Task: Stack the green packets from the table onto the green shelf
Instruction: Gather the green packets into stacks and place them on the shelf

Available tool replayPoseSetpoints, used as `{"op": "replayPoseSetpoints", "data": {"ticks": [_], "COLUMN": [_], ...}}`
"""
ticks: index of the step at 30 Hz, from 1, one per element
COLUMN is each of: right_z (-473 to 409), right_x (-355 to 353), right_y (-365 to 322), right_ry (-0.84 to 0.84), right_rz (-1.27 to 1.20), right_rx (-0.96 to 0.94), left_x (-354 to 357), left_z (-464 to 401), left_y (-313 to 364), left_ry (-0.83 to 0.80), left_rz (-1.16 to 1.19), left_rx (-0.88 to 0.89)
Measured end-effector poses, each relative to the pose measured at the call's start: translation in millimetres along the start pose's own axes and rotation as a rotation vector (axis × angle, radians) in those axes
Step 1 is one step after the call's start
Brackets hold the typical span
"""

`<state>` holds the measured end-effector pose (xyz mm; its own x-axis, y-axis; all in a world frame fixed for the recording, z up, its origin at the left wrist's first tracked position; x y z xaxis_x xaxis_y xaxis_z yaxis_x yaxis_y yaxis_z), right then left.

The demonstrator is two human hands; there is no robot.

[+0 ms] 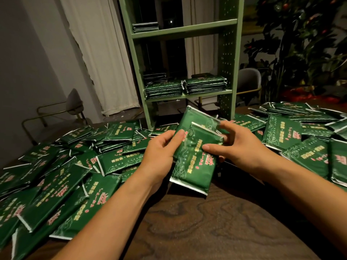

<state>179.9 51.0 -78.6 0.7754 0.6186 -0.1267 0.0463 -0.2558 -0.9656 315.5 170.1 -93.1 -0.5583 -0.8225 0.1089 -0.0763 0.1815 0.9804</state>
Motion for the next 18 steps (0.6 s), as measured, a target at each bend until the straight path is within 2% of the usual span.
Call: {"op": "replayPoseSetpoints", "data": {"ticks": [4, 7, 13, 18], "right_z": [-9.0, -10.5, -14.0, -15.1], "right_x": [-18.5, -21.0, -19.4, -20.5], "right_y": [-0.8, 4.8, 11.7, 13.8], "right_ry": [0.186, 0.188, 0.204, 0.203], "right_rz": [0.060, 0.019, -0.230, -0.232], "right_rx": [-0.042, 0.012, 0.164, 0.167], "left_x": [-7.5, -8.3, -8.1, -10.6], "left_z": [-8.9, -7.2, -3.8, -7.3], "left_y": [-3.6, -4.0, -0.5, -4.0], "left_ry": [0.086, 0.118, 0.109, 0.132], "left_rz": [-0.018, 0.039, 0.227, 0.169], "left_rx": [0.008, -0.051, -0.158, -0.147]}}
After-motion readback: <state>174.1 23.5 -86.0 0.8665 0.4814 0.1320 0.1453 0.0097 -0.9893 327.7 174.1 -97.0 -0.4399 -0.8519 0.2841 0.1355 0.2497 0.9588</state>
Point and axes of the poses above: each hand's wrist, its own z-axis away from the middle knuckle, its own x-axis out of the palm, y = z × x, the point moved 6 cm from there along -z, towards the middle knuckle, and after that the axes turned 15 degrees about y, right-handed, at the moved point
